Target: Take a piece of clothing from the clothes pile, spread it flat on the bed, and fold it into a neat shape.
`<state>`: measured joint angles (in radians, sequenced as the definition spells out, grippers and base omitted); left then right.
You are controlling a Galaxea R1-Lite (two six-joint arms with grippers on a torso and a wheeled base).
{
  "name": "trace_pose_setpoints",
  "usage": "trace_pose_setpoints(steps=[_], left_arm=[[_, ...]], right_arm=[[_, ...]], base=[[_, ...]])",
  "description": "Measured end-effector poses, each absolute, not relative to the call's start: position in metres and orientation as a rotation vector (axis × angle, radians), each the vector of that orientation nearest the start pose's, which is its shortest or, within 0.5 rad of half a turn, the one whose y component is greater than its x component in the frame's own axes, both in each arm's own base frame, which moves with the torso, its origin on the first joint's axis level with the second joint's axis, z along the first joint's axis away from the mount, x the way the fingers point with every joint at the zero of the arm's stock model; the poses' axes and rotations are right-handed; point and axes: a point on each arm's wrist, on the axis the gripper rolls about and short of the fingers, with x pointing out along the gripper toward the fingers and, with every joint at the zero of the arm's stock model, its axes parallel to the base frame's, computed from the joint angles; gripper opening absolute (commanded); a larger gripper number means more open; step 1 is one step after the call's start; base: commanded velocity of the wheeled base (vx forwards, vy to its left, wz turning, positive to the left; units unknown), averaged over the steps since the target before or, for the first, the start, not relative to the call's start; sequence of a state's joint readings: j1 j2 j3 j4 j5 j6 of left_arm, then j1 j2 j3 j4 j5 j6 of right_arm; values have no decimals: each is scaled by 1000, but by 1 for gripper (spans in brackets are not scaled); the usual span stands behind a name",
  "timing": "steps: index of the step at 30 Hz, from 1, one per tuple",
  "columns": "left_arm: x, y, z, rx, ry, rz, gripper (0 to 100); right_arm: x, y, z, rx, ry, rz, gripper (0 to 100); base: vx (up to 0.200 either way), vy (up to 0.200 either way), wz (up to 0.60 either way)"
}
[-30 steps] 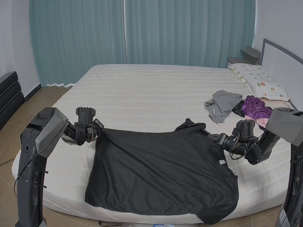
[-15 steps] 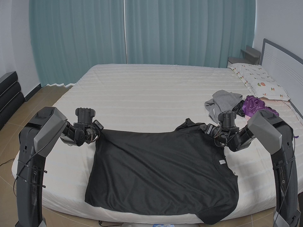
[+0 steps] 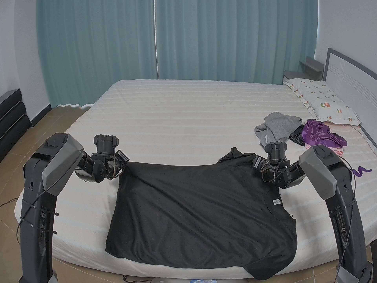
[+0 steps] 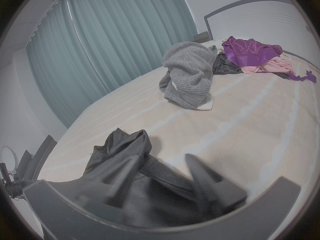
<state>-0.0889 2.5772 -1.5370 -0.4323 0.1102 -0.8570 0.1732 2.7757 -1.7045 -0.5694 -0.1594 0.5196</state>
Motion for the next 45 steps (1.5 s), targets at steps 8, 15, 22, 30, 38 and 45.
trace_pose_setpoints(steps=[8,15,22,30,38,45], left_arm=[[490,-41,-9,-770,548,274,0],[491,-40,-2,-772,528,271,0],[491,-38,-1,-771,524,272,0],[490,-39,-1,-771,527,272,0],[490,-40,-2,-770,530,271,0],[490,-40,-2,-769,532,271,0]], right_arm=[[521,86,-41,468,361,-89,0],[530,72,-13,493,252,-109,0],[527,66,-16,492,273,-116,100],[518,76,-35,478,359,-98,100],[515,84,-64,455,415,-90,100],[513,88,-77,447,432,-89,0]], base=[[0,0,0],[0,0,0],[0,0,0],[0,0,0],[0,0,0],[0,0,0]])
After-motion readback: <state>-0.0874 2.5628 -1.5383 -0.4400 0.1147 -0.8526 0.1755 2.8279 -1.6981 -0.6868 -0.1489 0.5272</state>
